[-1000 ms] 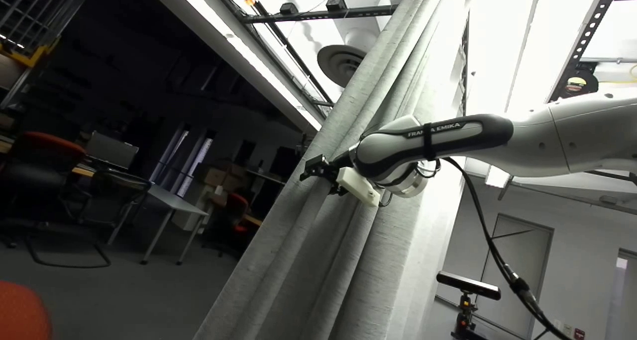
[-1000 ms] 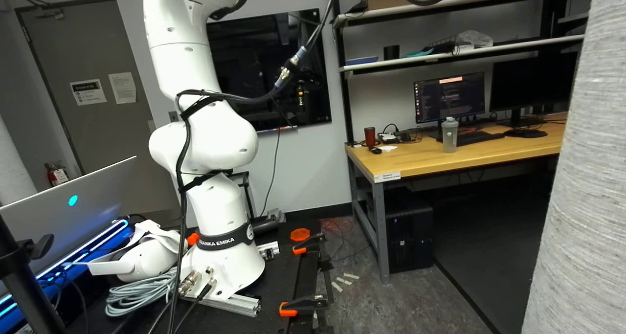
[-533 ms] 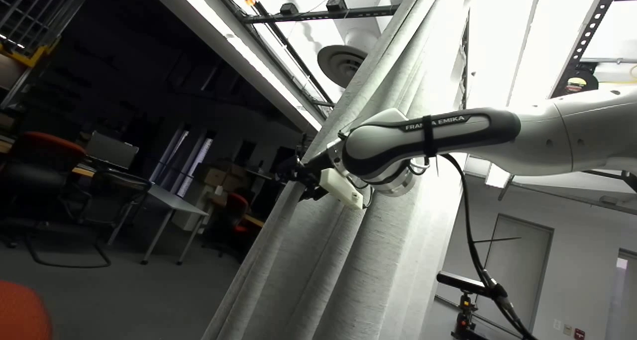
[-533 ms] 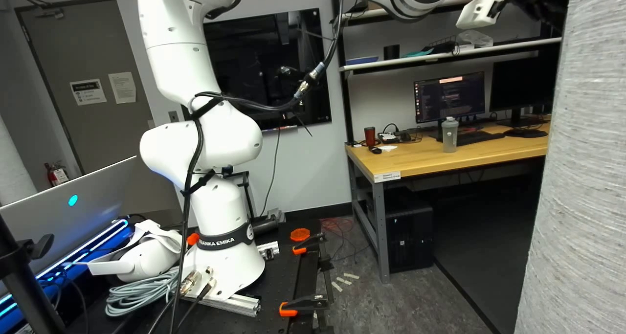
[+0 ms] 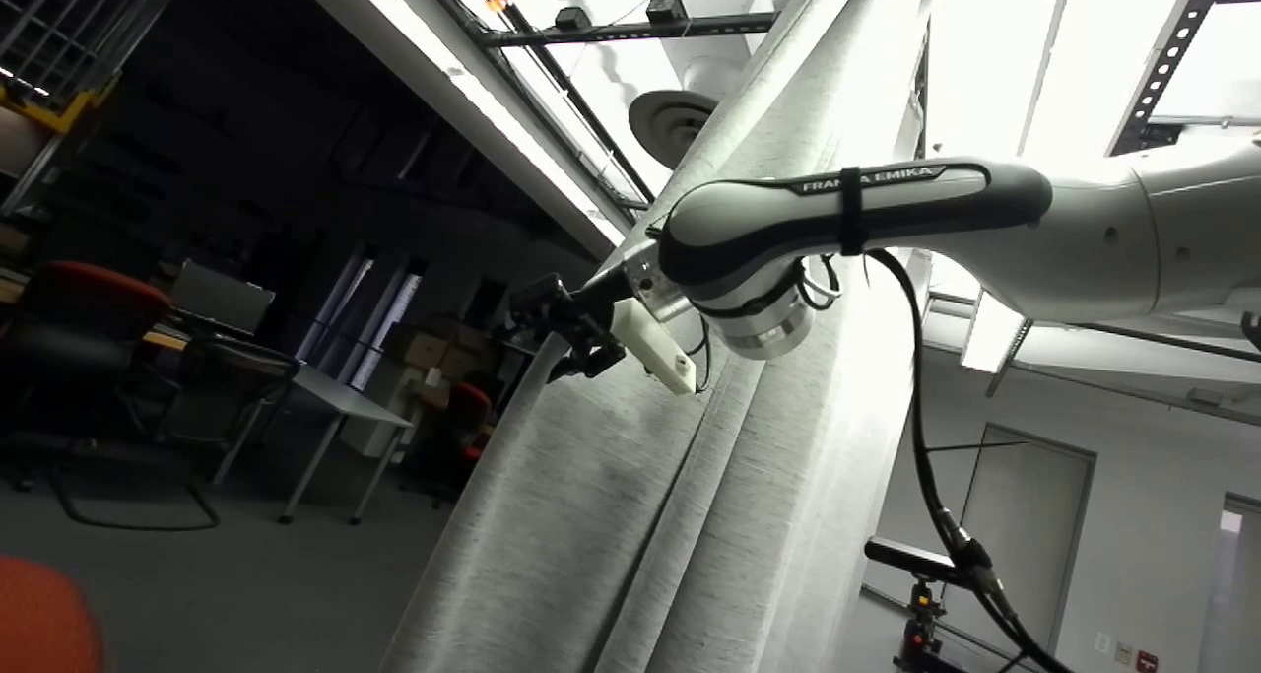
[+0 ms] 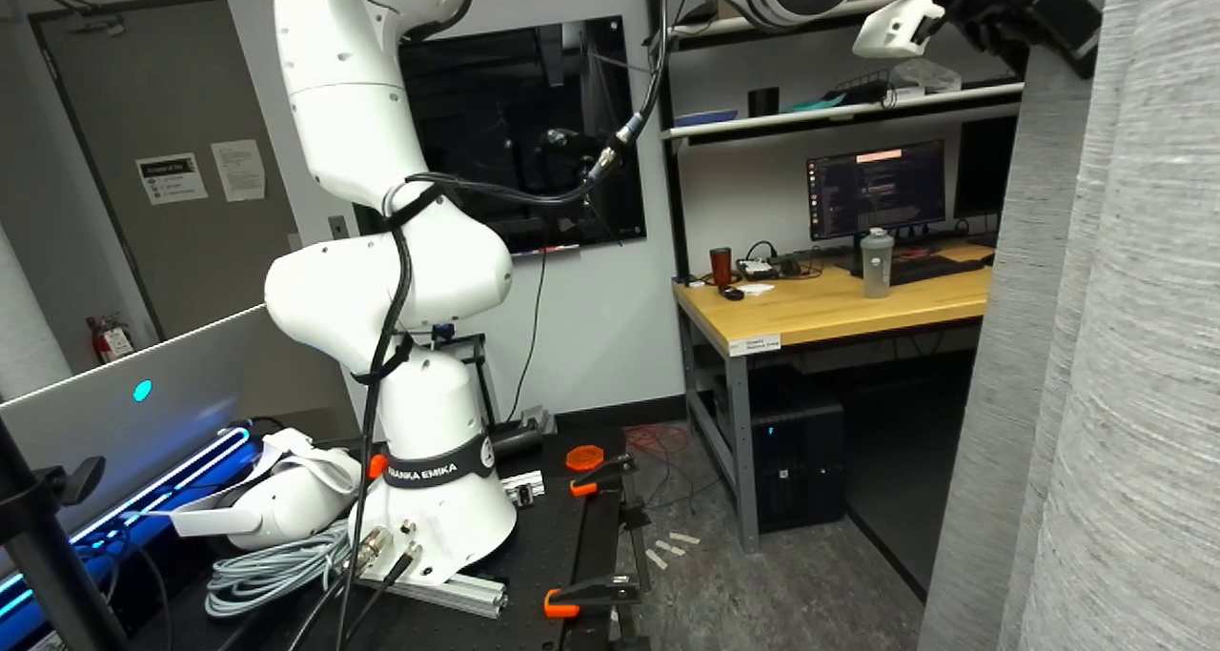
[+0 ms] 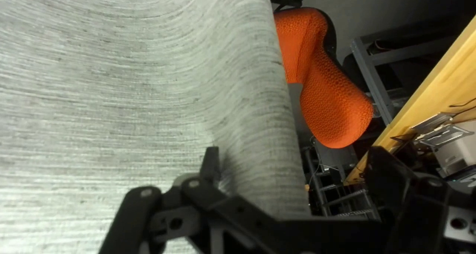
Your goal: Slide the curtain to the right
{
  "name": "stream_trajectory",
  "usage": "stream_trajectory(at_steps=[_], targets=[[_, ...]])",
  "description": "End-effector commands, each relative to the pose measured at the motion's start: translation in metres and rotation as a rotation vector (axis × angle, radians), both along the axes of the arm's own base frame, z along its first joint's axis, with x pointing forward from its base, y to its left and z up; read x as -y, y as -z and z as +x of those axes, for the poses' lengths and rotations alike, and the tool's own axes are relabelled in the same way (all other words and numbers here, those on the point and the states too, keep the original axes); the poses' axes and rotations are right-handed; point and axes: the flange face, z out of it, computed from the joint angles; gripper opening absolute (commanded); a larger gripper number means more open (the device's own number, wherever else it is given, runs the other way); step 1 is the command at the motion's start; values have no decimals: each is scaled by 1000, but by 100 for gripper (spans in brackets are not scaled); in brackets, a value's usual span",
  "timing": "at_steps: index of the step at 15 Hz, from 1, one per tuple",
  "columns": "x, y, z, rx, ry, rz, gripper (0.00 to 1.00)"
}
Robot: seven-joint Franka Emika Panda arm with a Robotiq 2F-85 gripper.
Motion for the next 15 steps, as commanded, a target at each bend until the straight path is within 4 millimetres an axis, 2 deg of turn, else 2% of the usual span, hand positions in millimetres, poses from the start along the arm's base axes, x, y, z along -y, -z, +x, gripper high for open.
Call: stream_trajectory(at_steps=[1,4,6,9,12,15], targets=[[-5,-22,-12,-16,13,-17,100],[2,-42,-34,-3,32,-2,100],[11,-57,-59,7,40,5,100],[25,-67,-99,-2,51,-3,100],[39,-65,-130,-27,68,-42,100],[42,-57,-152,-49,57,-89,100]])
